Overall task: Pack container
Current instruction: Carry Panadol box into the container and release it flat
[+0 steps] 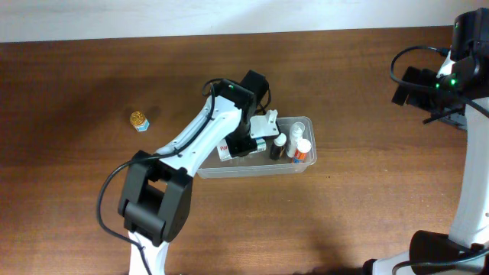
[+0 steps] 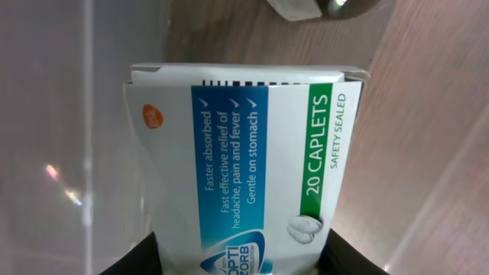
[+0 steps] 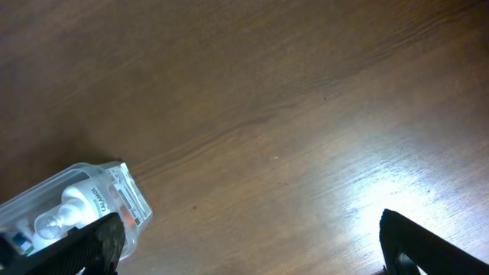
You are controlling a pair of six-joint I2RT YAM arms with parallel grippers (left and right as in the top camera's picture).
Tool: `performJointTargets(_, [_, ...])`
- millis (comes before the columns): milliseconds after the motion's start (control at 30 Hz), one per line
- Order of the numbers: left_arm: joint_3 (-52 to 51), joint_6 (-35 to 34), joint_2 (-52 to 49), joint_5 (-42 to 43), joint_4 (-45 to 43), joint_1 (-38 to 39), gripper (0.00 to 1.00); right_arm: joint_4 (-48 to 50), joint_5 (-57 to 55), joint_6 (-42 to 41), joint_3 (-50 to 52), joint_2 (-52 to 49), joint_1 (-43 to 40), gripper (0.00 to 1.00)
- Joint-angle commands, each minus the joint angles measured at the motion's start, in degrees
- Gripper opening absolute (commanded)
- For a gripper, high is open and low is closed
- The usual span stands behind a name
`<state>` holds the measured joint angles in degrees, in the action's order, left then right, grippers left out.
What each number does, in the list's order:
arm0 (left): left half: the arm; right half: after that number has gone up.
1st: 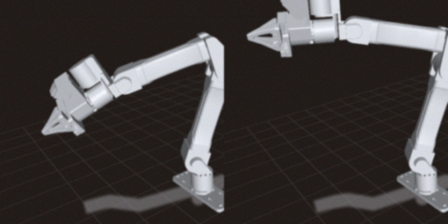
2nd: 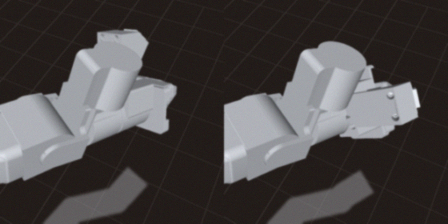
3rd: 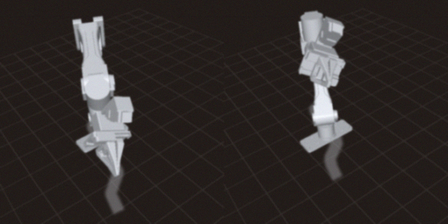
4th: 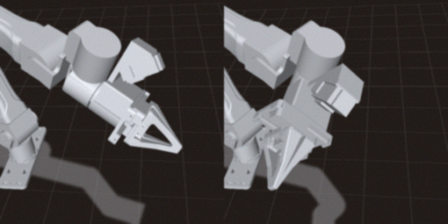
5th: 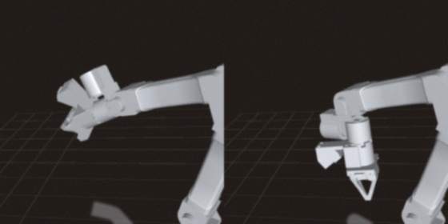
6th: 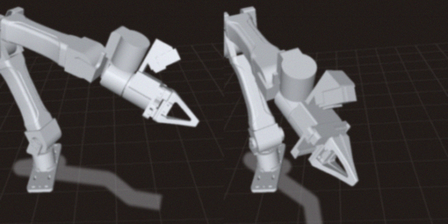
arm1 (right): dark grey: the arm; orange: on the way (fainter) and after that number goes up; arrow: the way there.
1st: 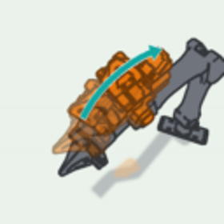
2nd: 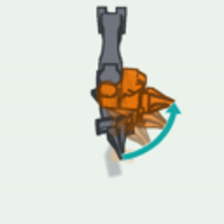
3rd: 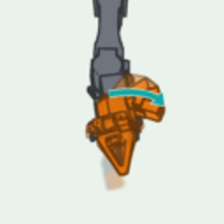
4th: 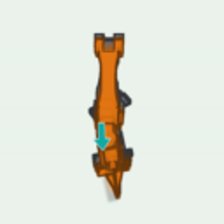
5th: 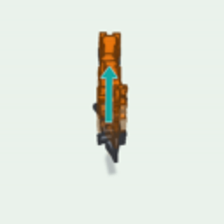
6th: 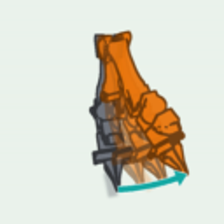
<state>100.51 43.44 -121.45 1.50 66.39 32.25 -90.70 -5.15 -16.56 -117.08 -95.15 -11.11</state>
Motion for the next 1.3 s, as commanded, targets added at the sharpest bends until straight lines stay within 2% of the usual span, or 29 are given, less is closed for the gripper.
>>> performJointTargets(0, [0.6, 1.3, -1.6, -0.2, 0.1, -0.2, 0.49, 0.0, -0.7, -0.5, -0.5, -0.1, -0.2, 0.98])
performJointTargets(100, [0.6, 1.3, -2.0, -0.3, 0.1, -0.2, 0.5, 0.0, -0.7, -0.5, -0.5, -0.1, -0.2, 0.98])
performJointTargets(333, [0.6, 1.3, -2.1, -0.5, 0.0, -0.2, 0.67, 0.0, -0.7, -0.4, -0.5, -0.1, -0.2, 0.98])
performJointTargets(833, [1.5, 0.8, -2.0, -4.5, 0.4, -0.2, 0.67, 0.0, -0.7, -0.5, -0.5, -0.1, -0.2, 0.98])
performJointTargets(1133, [11.5, -6.4, 0.3, -4.3, 2.7, -0.2, 0.64, 0.0, -0.7, -0.4, -0.5, -0.1, -0.2, 0.98])
performJointTargets(1267, [16.7, -11.8, 1.7, -4.3, 3.9, -0.5, 0.68, 0.0, -0.7, -0.5, -0.5, -0.1, -0.2, 0.98])
